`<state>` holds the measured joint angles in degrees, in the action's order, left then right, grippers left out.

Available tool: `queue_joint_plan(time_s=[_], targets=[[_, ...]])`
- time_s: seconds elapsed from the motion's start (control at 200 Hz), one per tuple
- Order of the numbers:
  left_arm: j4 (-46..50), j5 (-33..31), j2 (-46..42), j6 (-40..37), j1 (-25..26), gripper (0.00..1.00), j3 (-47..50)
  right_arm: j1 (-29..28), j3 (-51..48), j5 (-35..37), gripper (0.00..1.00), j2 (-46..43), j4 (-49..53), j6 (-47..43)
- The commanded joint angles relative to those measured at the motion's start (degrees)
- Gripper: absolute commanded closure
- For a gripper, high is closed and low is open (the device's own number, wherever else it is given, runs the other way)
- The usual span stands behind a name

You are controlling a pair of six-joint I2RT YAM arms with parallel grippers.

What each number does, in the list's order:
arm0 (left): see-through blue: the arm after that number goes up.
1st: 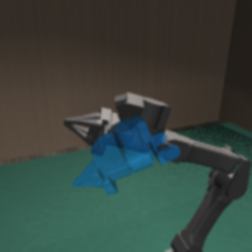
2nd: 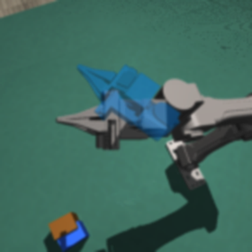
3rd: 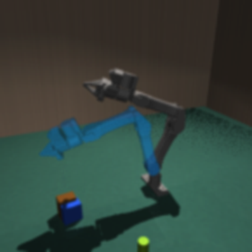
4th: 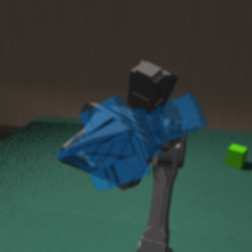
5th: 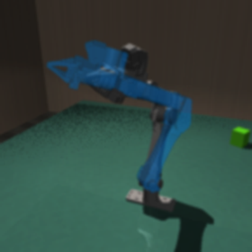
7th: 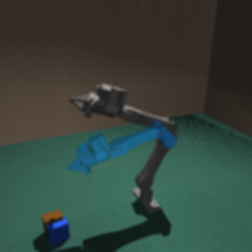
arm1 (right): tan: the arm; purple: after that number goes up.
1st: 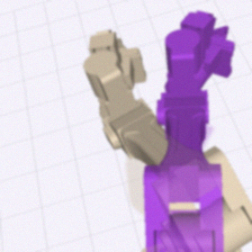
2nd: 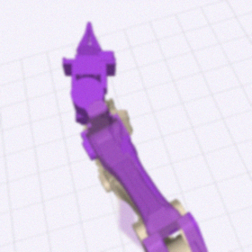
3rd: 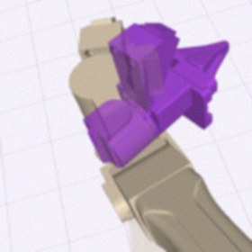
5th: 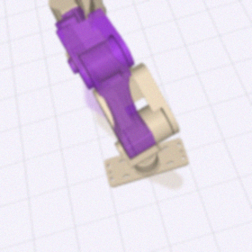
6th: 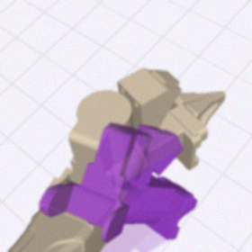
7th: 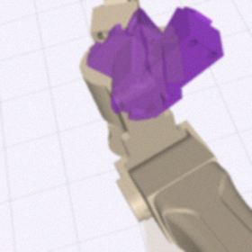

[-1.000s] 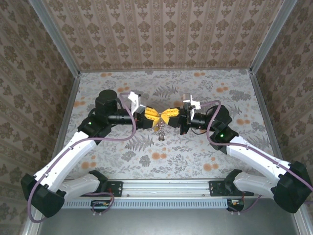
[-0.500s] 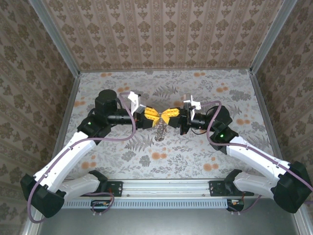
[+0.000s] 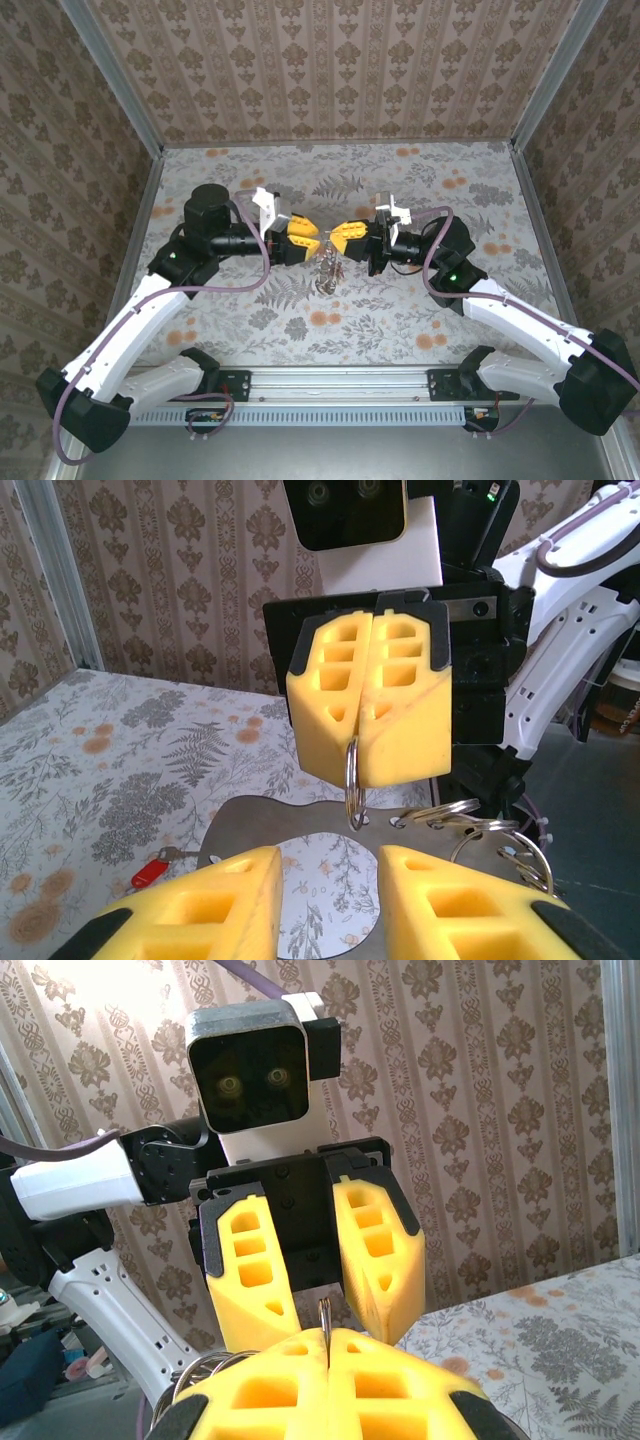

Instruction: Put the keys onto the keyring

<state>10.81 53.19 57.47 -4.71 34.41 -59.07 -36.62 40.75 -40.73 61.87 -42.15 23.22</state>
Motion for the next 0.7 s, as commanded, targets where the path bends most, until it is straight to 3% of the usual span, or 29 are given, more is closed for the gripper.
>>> queue_joint_plan(time_s=[0.0,0.4,0.475,0.545,0.645,0.695], targets=[[-2.0,1.6,0.0,0.1,0.2,0.70,-2.4,0.1,0.4,0.1,1.00,0.0,-3.6,1.1],[-3.8,2.6,3.4,-0.1,1.7,0.76,-3.4,0.1,0.2,0.3,1.00,0.0,-3.2,0.6],[-4.0,2.7,3.5,0.0,1.8,0.83,-3.5,0.1,0.2,0.2,1.00,0.1,-3.1,0.6],[-3.5,3.1,3.7,-0.3,1.8,1.00,-3.8,0.1,0.1,0.4,1.00,0.1,-3.2,0.5],[-1.2,2.5,3.4,-1.8,1.8,1.00,-4.4,0.1,0.6,0.6,1.00,0.0,-0.5,-0.7],[0.8,1.8,3.3,-3.1,1.8,1.00,-5.2,0.1,1.3,0.3,0.87,-0.4,3.0,-2.7]])
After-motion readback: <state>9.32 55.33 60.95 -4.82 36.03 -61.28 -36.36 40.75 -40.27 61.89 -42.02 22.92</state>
